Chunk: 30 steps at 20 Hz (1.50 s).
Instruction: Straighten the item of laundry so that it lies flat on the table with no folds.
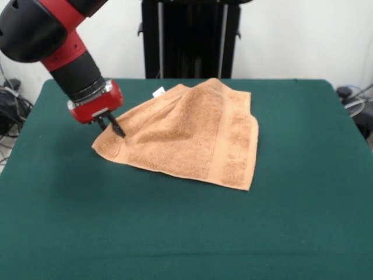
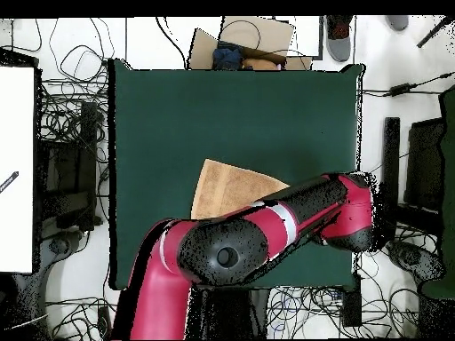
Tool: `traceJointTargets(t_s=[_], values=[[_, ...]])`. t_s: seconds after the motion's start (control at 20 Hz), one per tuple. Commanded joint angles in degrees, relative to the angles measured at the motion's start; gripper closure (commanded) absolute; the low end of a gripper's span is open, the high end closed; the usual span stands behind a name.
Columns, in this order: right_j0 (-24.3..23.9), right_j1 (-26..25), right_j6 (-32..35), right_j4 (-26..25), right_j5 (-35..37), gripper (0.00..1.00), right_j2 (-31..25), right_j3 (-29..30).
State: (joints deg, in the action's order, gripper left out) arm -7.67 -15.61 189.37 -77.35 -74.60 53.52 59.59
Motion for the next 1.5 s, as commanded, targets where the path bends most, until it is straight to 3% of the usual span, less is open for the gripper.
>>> traceJointTargets(t_s=[0.05, 1.5], values=[[1.41, -2.73, 19.24, -0.53, 10.48, 1.00, -2.33, -10.46], [2.23, -7.45, 28.65, -3.40, 13.29, 1.00, 2.31, -20.67]])
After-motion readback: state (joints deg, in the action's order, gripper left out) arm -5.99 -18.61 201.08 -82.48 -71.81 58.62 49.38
